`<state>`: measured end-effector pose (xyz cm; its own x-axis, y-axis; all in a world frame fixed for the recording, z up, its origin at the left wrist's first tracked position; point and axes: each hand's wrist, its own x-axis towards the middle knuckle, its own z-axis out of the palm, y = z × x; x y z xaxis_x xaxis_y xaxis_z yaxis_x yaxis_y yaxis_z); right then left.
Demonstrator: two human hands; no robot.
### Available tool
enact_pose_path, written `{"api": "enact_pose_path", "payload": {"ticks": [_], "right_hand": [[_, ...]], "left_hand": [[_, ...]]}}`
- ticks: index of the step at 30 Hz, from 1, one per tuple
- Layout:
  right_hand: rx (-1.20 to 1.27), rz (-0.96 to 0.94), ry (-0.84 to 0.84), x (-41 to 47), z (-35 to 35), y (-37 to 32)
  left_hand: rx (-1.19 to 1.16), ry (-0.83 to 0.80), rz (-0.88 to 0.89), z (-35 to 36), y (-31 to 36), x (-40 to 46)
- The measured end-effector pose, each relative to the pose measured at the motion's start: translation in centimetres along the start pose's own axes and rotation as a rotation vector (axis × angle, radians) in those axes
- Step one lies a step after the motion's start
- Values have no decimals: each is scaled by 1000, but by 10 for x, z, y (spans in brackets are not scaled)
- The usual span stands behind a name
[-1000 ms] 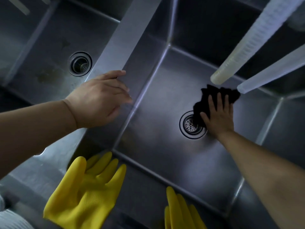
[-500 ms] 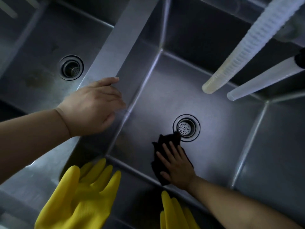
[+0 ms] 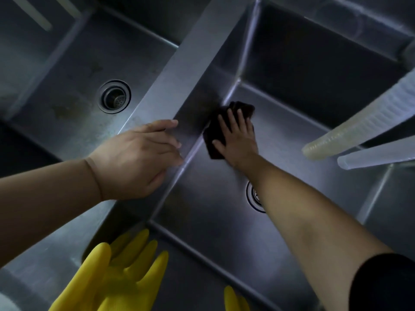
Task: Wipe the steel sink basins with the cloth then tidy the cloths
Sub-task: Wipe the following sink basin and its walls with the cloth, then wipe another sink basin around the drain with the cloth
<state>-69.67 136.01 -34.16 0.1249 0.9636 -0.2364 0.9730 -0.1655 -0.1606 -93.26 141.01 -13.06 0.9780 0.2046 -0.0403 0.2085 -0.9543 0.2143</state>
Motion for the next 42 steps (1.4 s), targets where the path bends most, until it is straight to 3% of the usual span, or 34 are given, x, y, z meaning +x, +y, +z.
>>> {"api": "enact_pose_path", "payload": {"ticks": [7, 12, 15, 21, 24, 27, 33, 37, 42], "right_hand": [[59, 324, 54, -20, 0, 50], [231, 415, 117, -71, 9, 39], [211, 384, 156, -103, 14, 13], [211, 90, -77, -163, 23, -34], [477, 184, -107, -185, -7, -59], [556, 309, -147, -202, -45, -87], [812, 534, 109, -218, -137, -160], [1035, 659, 331, -220, -188, -223], [1136, 569, 437, -205, -233, -311]], "left_hand": [[16, 18, -2, 1, 1, 1], [33, 31, 7, -1, 2, 0], [51, 30, 10, -3, 3, 1], [61, 46, 8, -7, 5, -2], [51, 53, 9, -7, 5, -4], [73, 60, -3, -7, 4, -8], [139, 61, 91, -23, 17, -21], [-29, 178, 183, -53, 30, -62], [-91, 267, 144, -93, 5, -145]]}}
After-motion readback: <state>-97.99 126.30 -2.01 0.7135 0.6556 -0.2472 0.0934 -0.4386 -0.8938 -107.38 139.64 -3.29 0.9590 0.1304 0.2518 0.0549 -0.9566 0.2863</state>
